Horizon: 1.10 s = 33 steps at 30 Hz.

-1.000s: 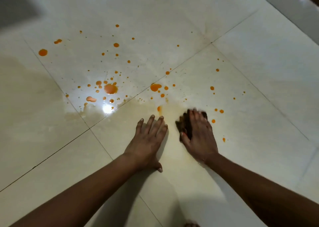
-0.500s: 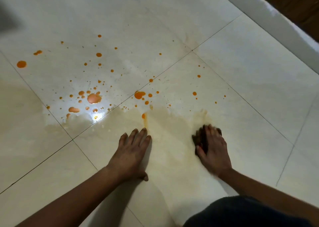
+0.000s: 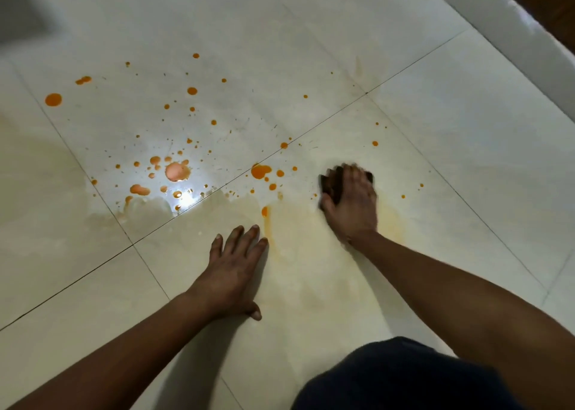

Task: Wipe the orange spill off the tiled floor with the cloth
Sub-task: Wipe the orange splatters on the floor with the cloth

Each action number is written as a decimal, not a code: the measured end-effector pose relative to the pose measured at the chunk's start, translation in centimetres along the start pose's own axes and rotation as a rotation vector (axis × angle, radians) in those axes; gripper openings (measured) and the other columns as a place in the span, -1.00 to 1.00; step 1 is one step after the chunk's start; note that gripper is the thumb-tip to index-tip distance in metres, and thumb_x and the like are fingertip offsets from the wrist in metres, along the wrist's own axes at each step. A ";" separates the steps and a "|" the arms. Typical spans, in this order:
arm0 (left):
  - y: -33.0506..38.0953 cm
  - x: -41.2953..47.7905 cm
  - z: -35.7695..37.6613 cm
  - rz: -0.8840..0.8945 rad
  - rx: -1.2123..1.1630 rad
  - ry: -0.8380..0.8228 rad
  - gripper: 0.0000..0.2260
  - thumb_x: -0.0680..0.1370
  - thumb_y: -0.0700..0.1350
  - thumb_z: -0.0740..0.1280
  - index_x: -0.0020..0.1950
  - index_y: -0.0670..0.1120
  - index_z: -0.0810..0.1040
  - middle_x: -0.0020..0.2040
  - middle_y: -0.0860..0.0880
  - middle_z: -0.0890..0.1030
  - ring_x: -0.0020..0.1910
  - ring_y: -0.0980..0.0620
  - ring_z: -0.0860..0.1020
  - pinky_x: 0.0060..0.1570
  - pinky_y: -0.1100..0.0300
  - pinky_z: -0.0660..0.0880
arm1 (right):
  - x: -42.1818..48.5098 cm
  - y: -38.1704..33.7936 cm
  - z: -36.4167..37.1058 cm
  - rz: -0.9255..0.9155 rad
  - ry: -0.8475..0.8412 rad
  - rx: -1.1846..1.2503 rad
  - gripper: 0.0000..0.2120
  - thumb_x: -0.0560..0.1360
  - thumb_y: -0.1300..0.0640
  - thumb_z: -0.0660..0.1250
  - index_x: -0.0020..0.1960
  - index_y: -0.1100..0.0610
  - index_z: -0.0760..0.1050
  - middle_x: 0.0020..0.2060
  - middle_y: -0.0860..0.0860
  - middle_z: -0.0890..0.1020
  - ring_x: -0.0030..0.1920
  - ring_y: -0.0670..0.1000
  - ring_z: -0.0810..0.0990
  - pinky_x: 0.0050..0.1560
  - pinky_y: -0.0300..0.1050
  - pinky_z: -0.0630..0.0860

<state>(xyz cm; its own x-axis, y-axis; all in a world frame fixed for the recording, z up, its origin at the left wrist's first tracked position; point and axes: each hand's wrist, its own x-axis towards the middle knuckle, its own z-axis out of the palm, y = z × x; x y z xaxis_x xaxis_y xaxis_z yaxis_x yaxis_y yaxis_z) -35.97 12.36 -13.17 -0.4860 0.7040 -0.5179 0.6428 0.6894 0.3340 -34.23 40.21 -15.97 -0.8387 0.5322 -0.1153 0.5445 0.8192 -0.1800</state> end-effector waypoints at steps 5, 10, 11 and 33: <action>0.2 0.0 0.1 -0.022 0.005 0.004 0.16 0.27 0.30 0.49 0.58 0.00 -0.21 0.57 -0.05 -0.31 0.53 -0.12 -0.34 0.43 -0.11 -0.33 | -8.9 2.5 -0.3 -0.347 -0.179 0.002 -0.21 0.51 -0.20 0.19 0.60 0.04 -0.07 0.59 -0.03 -0.01 0.57 -0.05 -0.13 0.53 -0.06 -0.04; 0.3 0.3 0.1 -0.024 0.014 -0.006 0.17 0.26 0.31 0.49 0.58 -0.01 -0.21 0.57 -0.06 -0.30 0.52 -0.12 -0.35 0.42 -0.10 -0.34 | 0.2 4.8 -1.4 0.044 -0.004 0.033 -0.27 0.48 -0.19 0.17 0.54 0.16 0.17 0.50 0.14 0.27 0.50 0.16 0.19 0.46 0.12 0.19; 0.1 0.4 0.5 -0.022 0.013 0.002 0.17 0.26 0.32 0.49 0.58 -0.01 -0.20 0.57 -0.06 -0.31 0.52 -0.11 -0.35 0.40 -0.08 -0.36 | 2.7 2.2 -1.1 0.049 0.029 0.053 -0.28 0.47 -0.17 0.18 0.52 0.19 0.21 0.48 0.16 0.31 0.49 0.18 0.23 0.46 0.13 0.19; -3.2 -3.9 -0.8 -0.172 0.001 0.098 0.06 0.39 0.36 0.35 0.57 -0.05 -0.27 0.57 -0.06 -0.30 0.56 -0.12 -0.25 0.45 -0.02 -0.29 | 0.0 -2.3 0.2 -0.308 -0.126 -0.007 -0.23 0.49 -0.20 0.14 0.59 0.08 0.02 0.57 0.05 0.10 0.56 0.06 0.03 0.52 0.08 0.06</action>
<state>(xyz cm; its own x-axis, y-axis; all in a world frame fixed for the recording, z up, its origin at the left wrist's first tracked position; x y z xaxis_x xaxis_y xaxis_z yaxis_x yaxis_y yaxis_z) -36.63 7.59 -11.58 -0.6441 0.5893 -0.4877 0.5461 0.8007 0.2463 -35.49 38.22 -15.78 -0.9571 0.2293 -0.1771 0.2654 0.9390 -0.2185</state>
